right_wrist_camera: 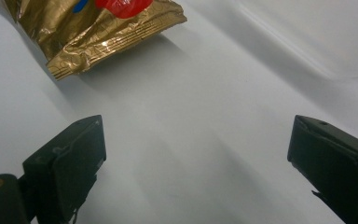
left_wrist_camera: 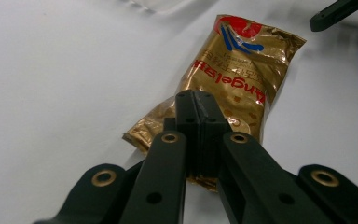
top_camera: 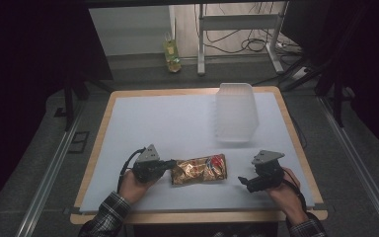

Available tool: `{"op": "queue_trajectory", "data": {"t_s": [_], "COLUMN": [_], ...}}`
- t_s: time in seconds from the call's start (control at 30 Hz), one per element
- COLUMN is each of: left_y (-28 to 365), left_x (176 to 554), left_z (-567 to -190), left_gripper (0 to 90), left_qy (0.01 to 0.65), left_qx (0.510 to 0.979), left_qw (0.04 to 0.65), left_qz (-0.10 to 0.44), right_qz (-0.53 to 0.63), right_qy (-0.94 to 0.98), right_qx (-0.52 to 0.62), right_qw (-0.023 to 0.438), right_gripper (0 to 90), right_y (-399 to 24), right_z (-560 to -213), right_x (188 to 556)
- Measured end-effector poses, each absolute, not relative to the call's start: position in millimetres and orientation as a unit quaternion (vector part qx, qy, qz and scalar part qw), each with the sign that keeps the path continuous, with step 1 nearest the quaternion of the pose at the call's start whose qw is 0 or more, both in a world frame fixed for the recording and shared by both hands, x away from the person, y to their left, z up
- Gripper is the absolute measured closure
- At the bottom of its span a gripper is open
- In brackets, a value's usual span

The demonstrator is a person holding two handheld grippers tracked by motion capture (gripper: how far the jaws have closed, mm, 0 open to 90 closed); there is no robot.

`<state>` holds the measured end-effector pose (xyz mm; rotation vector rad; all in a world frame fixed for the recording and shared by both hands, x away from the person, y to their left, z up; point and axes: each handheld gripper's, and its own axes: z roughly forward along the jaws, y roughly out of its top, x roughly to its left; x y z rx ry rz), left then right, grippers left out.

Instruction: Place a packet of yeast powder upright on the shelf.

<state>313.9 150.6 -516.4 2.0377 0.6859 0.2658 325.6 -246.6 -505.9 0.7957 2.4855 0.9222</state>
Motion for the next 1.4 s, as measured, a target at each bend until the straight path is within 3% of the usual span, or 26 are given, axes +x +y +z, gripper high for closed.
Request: {"op": "queue_trajectory", "data": {"t_s": [0.43, 0.57, 0.83, 1.03, 1.4], "left_y": [140.0, 133.5, 140.3, 142.8, 144.8], "left_x": [326.7, 318.6, 310.6, 308.1, 310.6], "left_z": [-537.7, -535.5, -538.7, -543.1, -543.5], "left_gripper": [89.7, 90.0, 90.0, 90.0, 89.9], "left_qy": [0.287, 0.281, 0.278, 0.269, 0.277], "left_qx": [0.848, 0.857, 0.864, 0.879, 0.875], "left_qw": [0.440, 0.418, 0.405, 0.376, 0.382], "left_qz": [0.070, 0.107, 0.108, 0.117, 0.103], "right_qz": [0.322, 0.327, 0.356, 0.365, 0.389], "right_qy": [0.884, 0.880, 0.865, 0.870, 0.862], "right_qx": [0.279, 0.284, 0.300, 0.295, 0.313], "right_qw": [0.189, 0.193, 0.187, 0.155, 0.084], "right_gripper": [4.5, 4.3, 2.8, 3.0, 3.4], "right_y": [-244.6, -245.2, -248.4, -245.7, -232.1], "right_z": [-507.0, -505.4, -498.4, -497.8, -491.1], "right_x": [325.9, 325.8, 324.6, 324.6, 328.6]}}
